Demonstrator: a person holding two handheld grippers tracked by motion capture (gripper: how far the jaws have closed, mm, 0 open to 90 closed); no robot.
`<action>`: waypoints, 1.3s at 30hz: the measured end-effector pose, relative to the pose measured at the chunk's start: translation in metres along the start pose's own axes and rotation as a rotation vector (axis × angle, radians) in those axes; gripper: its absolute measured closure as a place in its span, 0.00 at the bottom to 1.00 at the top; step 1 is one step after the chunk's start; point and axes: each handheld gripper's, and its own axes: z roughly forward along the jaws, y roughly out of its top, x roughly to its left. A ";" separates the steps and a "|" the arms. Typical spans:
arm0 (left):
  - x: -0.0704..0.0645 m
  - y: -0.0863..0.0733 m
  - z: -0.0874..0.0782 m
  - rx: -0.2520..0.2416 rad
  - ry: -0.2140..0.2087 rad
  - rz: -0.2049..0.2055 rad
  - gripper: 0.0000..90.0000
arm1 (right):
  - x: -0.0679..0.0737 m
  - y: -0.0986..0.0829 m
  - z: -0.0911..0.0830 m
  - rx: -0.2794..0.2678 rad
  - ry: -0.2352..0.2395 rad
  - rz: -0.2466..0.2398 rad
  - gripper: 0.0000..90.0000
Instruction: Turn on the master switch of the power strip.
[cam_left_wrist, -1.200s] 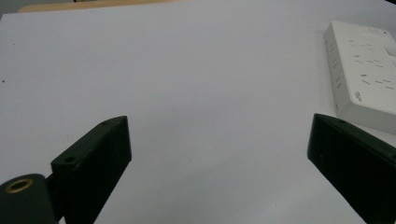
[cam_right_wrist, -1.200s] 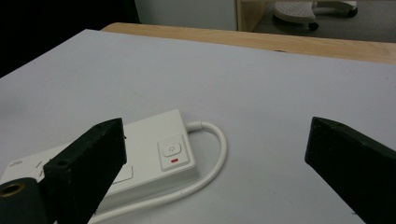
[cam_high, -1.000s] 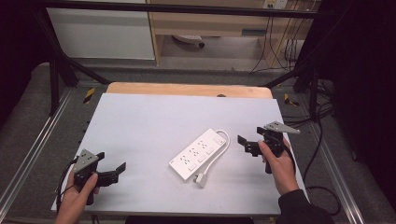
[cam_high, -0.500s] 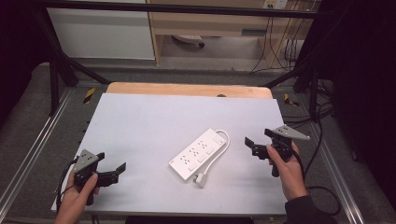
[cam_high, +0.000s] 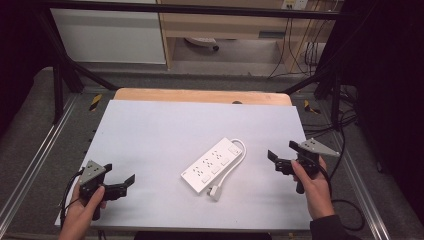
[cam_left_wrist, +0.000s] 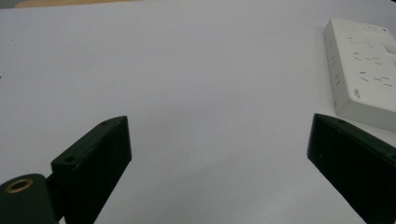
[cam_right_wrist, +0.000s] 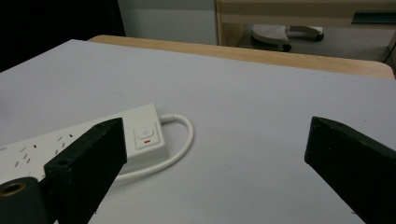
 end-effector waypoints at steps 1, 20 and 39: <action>0.000 0.000 0.000 0.001 0.000 0.000 0.07 | 0.000 -0.001 -0.001 0.001 -0.001 -0.001 0.07; -0.003 0.000 0.001 0.015 -0.018 0.013 0.07 | -0.012 -0.023 -0.025 0.001 -0.047 0.021 0.06; -0.004 0.000 0.001 0.018 -0.020 0.016 0.07 | -0.013 -0.052 -0.031 0.034 -0.063 0.009 0.05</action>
